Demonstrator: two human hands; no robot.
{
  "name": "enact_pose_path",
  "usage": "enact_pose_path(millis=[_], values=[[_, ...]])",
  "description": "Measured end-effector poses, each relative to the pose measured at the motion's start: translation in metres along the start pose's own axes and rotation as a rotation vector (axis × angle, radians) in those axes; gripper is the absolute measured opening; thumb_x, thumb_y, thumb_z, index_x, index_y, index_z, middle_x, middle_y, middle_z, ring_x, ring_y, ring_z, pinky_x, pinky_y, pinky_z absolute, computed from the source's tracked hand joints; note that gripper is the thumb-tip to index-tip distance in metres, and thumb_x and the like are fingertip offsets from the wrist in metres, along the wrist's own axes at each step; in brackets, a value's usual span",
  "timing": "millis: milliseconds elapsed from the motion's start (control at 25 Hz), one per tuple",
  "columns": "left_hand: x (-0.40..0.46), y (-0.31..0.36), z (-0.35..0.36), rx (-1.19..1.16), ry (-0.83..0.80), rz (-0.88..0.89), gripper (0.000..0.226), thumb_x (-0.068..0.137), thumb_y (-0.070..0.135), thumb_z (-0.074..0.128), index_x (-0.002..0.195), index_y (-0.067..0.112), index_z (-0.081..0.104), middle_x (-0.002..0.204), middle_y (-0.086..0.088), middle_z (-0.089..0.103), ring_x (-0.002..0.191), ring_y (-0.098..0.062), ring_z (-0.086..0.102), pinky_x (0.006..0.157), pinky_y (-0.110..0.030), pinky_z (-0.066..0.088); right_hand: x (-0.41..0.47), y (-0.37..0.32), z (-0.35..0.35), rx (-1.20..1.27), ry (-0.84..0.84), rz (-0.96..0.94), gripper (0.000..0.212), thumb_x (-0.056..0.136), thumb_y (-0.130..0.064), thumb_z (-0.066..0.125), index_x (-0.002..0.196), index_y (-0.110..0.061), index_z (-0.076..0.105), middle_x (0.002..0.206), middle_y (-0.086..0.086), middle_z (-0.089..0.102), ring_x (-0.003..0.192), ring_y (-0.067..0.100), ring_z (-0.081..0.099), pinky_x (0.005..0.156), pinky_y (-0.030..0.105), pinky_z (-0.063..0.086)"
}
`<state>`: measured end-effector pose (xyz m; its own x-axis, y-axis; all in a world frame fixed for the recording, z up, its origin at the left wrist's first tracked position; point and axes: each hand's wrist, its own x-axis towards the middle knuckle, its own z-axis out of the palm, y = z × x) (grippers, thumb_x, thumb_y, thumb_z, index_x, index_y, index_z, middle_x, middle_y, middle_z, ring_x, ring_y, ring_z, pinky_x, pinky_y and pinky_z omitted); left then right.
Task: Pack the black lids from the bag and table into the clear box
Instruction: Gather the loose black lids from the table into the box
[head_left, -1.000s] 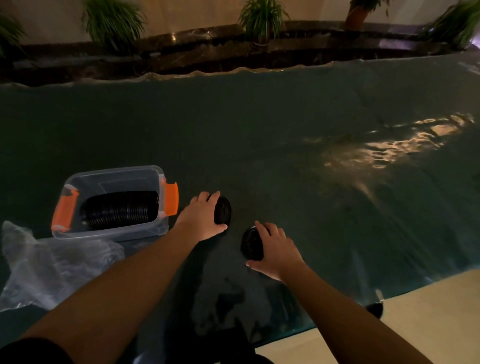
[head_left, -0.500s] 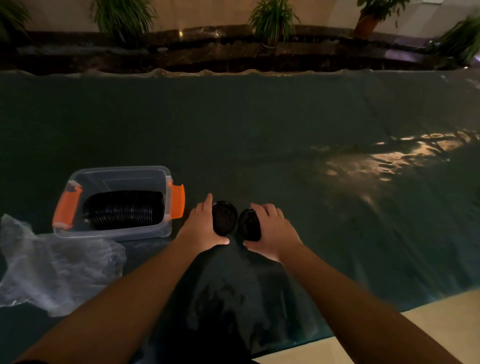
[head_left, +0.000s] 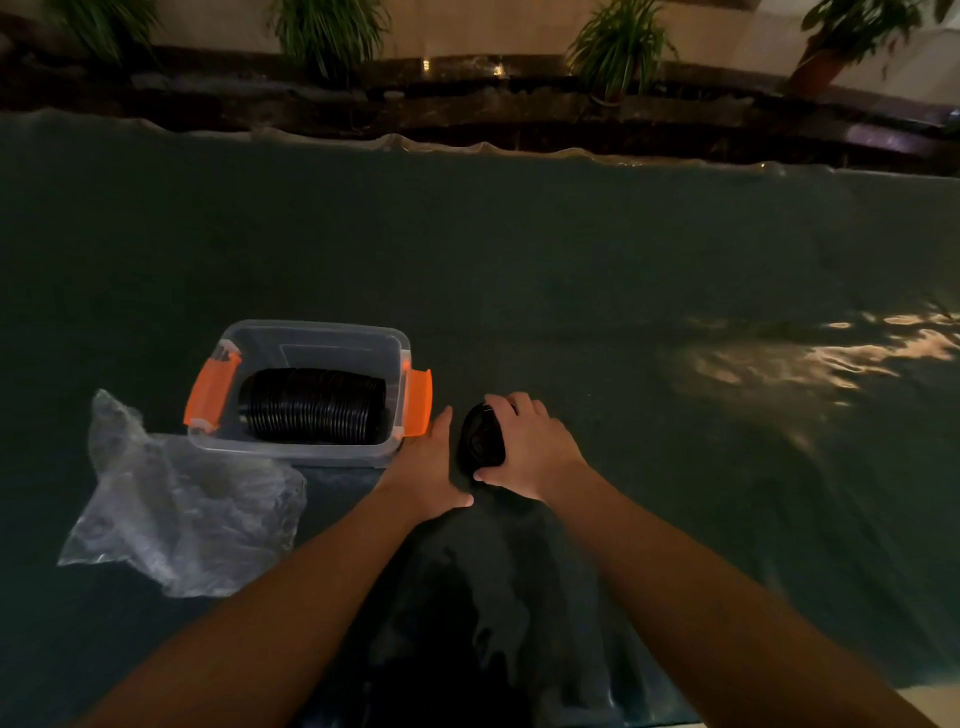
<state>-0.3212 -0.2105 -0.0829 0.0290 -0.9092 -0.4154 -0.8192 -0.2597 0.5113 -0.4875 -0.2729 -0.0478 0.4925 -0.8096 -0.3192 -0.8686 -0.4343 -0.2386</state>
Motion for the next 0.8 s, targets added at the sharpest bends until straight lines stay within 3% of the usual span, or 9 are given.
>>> enact_pose_path(millis=[120, 240, 400, 600, 800], values=[[-0.002, -0.002, -0.001, 0.015, 0.001, 0.041, 0.129, 0.062, 0.036, 0.089, 0.157, 0.02, 0.003, 0.153, -0.009, 0.042, 0.138, -0.03, 0.04, 0.114, -0.044, 0.031, 0.002, -0.002, 0.004, 0.006, -0.022, 0.0, 0.106, 0.066, -0.059, 0.081, 0.15, -0.025, 0.026, 0.148, 0.006, 0.036, 0.133, 0.031, 0.039, 0.102, 0.051, 0.045], [-0.002, 0.003, -0.001, 0.025, 0.008, 0.083, 0.117, 0.068, 0.025, 0.084, 0.157, 0.018, 0.009, 0.15, -0.009, 0.044, 0.138, -0.03, 0.04, 0.117, -0.046, 0.03, -0.006, -0.004, 0.007, -0.075, 0.069, -0.08, 0.103, 0.065, -0.062, 0.078, 0.147, -0.02, 0.034, 0.147, 0.008, 0.038, 0.136, 0.031, 0.033, 0.109, 0.05, 0.038], [-0.001, 0.014, 0.003, -0.046, -0.029, 0.032, 0.106, 0.074, 0.017, 0.078, 0.156, 0.021, 0.012, 0.148, -0.01, 0.045, 0.139, -0.034, 0.035, 0.115, -0.05, 0.034, -0.021, -0.011, 0.02, -0.187, 0.167, -0.086, 0.082, 0.07, -0.064, 0.066, 0.136, -0.02, 0.049, 0.128, 0.005, 0.055, 0.116, 0.029, 0.047, 0.095, 0.046, 0.04], [-0.003, 0.028, 0.011, -0.072, -0.046, 0.002, 0.106, 0.077, 0.011, 0.073, 0.158, 0.026, 0.006, 0.14, -0.002, 0.052, 0.14, -0.027, 0.031, 0.114, -0.048, 0.033, -0.027, -0.008, 0.032, -0.126, 0.087, 0.062, 0.071, 0.078, -0.058, 0.062, 0.137, -0.022, 0.045, 0.134, 0.008, 0.053, 0.117, 0.033, 0.052, 0.097, 0.05, 0.043], [-0.008, 0.041, 0.015, -0.14, -0.025, 0.03, 0.1, 0.077, 0.009, 0.068, 0.157, 0.025, 0.01, 0.141, 0.0, 0.053, 0.137, -0.028, 0.032, 0.114, -0.048, 0.031, -0.031, 0.003, 0.032, -0.089, 0.161, 0.123, 0.057, 0.085, -0.046, 0.064, 0.132, -0.019, 0.046, 0.125, 0.008, 0.056, 0.109, 0.033, 0.058, 0.089, 0.047, 0.046]])
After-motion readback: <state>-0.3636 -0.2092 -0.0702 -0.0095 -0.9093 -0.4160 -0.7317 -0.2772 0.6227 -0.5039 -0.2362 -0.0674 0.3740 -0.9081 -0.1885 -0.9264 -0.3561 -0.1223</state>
